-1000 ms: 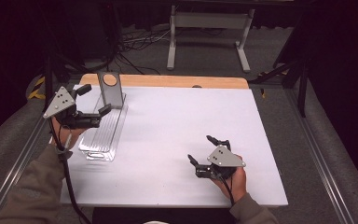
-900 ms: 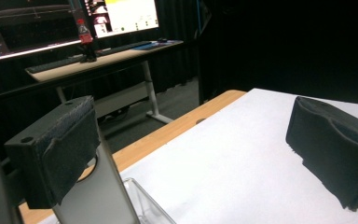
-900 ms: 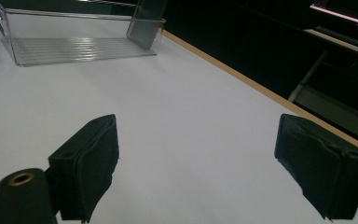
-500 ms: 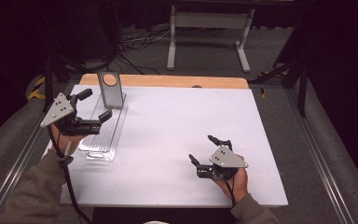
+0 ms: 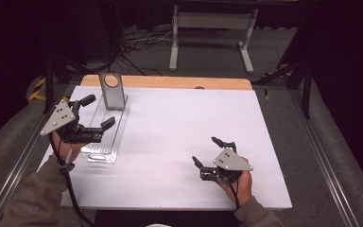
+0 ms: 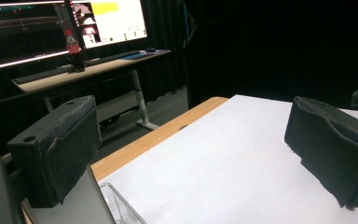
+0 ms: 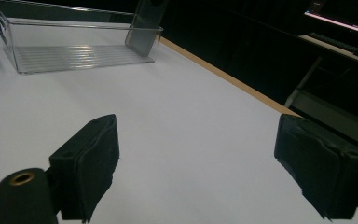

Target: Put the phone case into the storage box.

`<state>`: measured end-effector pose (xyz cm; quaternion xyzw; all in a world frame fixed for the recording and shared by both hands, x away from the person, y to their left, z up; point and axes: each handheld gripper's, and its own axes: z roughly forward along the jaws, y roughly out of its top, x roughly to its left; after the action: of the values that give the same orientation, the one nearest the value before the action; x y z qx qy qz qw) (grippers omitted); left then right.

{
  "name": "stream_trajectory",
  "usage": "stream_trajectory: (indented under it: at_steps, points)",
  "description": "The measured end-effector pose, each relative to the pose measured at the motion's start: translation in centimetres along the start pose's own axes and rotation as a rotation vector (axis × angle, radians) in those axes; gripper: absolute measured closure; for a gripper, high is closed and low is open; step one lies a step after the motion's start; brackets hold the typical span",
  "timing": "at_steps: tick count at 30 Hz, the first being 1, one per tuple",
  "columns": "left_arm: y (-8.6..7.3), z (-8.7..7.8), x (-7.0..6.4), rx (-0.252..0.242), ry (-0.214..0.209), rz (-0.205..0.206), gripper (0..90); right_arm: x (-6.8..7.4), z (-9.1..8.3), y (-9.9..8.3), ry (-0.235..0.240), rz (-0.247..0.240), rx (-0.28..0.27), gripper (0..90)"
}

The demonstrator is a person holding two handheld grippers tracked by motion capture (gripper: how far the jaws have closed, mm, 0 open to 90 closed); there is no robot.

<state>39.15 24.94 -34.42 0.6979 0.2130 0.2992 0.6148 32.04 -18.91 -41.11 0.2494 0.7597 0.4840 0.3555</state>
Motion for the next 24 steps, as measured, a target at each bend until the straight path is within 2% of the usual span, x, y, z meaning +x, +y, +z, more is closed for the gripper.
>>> stream_trajectory:
  at_steps: [13,24]
  points:
    - [-0.2,-0.3,-1.2,0.002,-0.021,0.003,4.1,0.0,-0.3,0.2,0.000,-0.001,-0.011,14.7]
    - [-0.3,-0.8,-2.2,-0.005,-0.016,0.010,4.0,-0.1,-0.7,0.3,0.004,-0.002,-0.025,15.7]
